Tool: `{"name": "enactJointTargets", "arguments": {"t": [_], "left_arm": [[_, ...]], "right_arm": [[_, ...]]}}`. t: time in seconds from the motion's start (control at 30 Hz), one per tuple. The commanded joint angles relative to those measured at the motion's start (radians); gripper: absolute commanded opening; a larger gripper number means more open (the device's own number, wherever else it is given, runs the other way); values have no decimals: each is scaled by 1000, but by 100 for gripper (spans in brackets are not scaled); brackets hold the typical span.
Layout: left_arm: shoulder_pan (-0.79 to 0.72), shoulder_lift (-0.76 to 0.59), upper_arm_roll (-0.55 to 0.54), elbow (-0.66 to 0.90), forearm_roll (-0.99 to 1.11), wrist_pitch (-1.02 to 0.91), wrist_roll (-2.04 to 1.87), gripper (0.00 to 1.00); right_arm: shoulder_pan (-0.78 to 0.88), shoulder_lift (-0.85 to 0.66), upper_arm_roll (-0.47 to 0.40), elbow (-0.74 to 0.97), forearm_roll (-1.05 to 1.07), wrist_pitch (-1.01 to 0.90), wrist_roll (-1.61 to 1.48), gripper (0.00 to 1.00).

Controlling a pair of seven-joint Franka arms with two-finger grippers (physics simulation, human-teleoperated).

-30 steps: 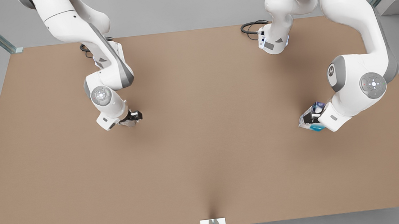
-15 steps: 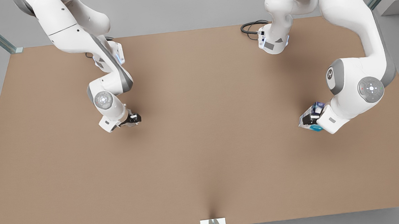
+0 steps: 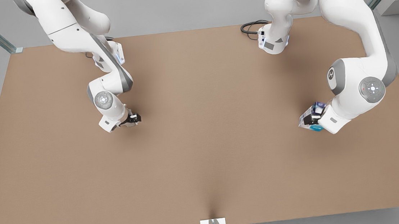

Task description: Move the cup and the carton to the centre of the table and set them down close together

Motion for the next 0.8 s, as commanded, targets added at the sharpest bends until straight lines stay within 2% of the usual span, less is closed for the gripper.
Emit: {"name": "enactJointTargets", "arguments": {"t": [0.0, 0.4, 0.5, 0.77], "left_arm": [[0, 0, 0, 1, 0, 0, 0, 100], [-1, 0, 0, -3, 0, -14, -6, 100], [0, 8, -1, -3, 0, -14, -2, 100], [0, 14, -1, -5, 0, -14, -5, 100]], "right_arm": [[1, -1, 0, 0, 0, 0, 0, 100], [5, -57, 34, -86, 1, -11, 18, 100], [8, -53, 60, -95, 1, -8, 57, 100], [11, -10, 58, -126, 1, 64, 58, 100]]}}
